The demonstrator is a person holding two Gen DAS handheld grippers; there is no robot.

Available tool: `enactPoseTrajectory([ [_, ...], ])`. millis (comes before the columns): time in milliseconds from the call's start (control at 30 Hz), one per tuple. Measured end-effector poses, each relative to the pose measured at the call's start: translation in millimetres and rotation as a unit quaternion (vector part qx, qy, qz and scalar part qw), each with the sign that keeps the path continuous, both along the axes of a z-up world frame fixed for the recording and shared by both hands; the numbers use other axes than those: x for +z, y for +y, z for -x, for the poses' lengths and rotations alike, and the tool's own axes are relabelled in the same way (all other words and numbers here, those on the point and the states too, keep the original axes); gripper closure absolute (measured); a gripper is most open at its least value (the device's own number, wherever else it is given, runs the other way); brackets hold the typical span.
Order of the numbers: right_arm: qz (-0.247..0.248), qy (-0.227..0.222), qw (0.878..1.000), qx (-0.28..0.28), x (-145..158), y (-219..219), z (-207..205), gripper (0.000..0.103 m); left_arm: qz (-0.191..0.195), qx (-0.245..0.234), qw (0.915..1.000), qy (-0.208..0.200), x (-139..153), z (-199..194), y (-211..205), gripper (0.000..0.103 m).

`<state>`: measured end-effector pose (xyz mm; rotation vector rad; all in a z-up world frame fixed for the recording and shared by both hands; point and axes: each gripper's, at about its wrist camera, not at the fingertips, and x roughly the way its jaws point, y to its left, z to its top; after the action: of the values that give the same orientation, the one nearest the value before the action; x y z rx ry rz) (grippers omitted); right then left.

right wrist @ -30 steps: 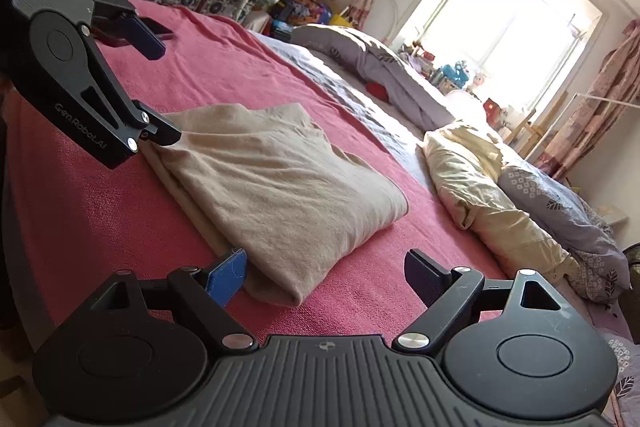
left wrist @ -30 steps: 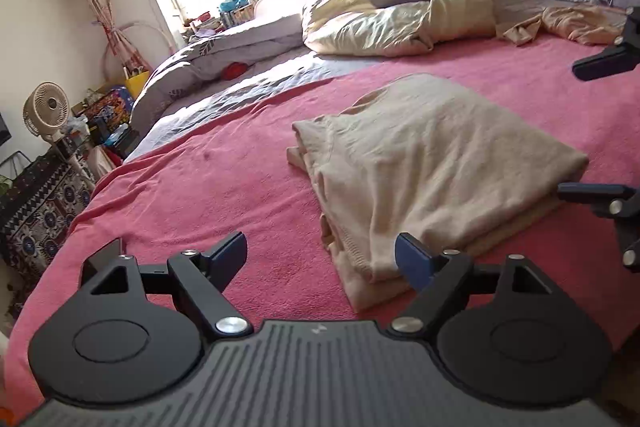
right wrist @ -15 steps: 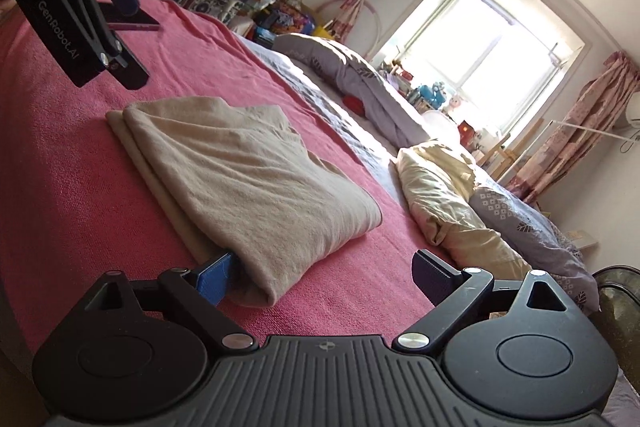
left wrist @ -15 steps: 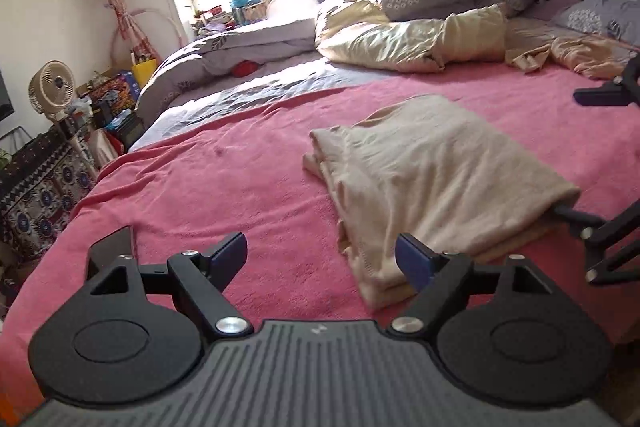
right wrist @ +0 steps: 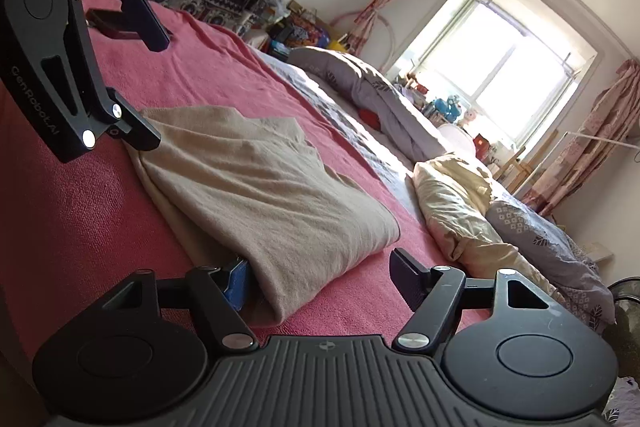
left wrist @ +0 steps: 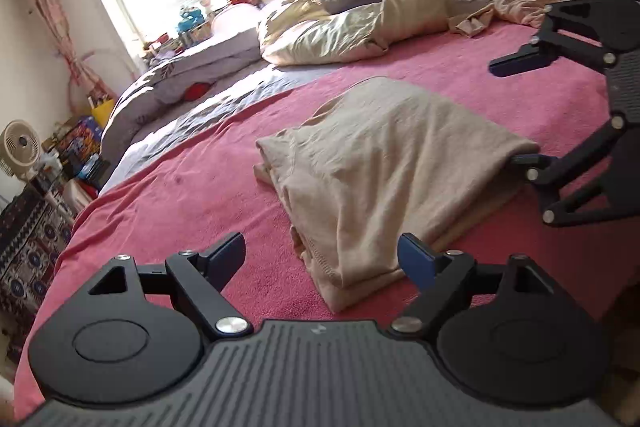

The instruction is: Fold clothes

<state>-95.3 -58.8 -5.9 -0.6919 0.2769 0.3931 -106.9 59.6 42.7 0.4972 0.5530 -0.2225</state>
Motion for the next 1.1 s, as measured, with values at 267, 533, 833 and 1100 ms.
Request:
enactPoseTrajectory([
  [267, 0.02, 0.03, 0.998, 0.048, 9, 3, -1, 0.092, -0.098, -0.162, 0.9818, -0.014, -9, -16, -49, 0.018],
  [533, 0.023, 0.014, 0.998, 0.057, 13, 2, 6, 0.092, -0.165, -0.184, 0.9684, -0.036, -27, -34, -66, 0.039],
  [833, 0.035, 0.005, 0.997, 0.062, 4, 2, 11, 0.092, -0.203, -0.143, 0.9685, -0.019, -44, -46, -60, 0.095],
  [1100, 0.091, 0.0, 0.994, 0.063, -22, -11, 17, 0.093, -0.251, -0.135, 0.9586, -0.007, -59, -29, -44, 0.095],
])
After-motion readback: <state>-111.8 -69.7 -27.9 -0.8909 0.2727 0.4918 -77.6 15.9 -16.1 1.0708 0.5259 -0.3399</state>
